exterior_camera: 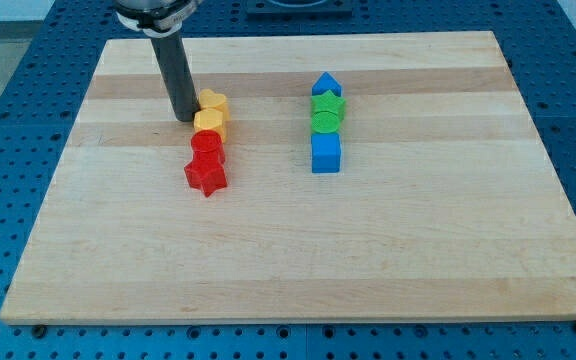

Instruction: Place your arm at the left side of the triangle

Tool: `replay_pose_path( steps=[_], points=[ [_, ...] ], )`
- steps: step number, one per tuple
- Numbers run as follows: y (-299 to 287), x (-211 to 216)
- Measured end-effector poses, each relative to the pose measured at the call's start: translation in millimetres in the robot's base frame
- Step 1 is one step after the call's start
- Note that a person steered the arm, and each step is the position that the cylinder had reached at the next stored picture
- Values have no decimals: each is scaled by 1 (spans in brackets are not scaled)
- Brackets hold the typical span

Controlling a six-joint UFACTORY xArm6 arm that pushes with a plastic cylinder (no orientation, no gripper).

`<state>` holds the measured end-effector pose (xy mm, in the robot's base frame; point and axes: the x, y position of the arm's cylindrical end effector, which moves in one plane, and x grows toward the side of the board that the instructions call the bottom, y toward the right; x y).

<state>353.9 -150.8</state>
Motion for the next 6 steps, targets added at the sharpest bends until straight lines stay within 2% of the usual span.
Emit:
replay_pose_path(
  steps=[1,3,5,6],
  points=[
    [0,0],
    [-12,-48],
    [68,-51],
    [103,-39]
  ],
)
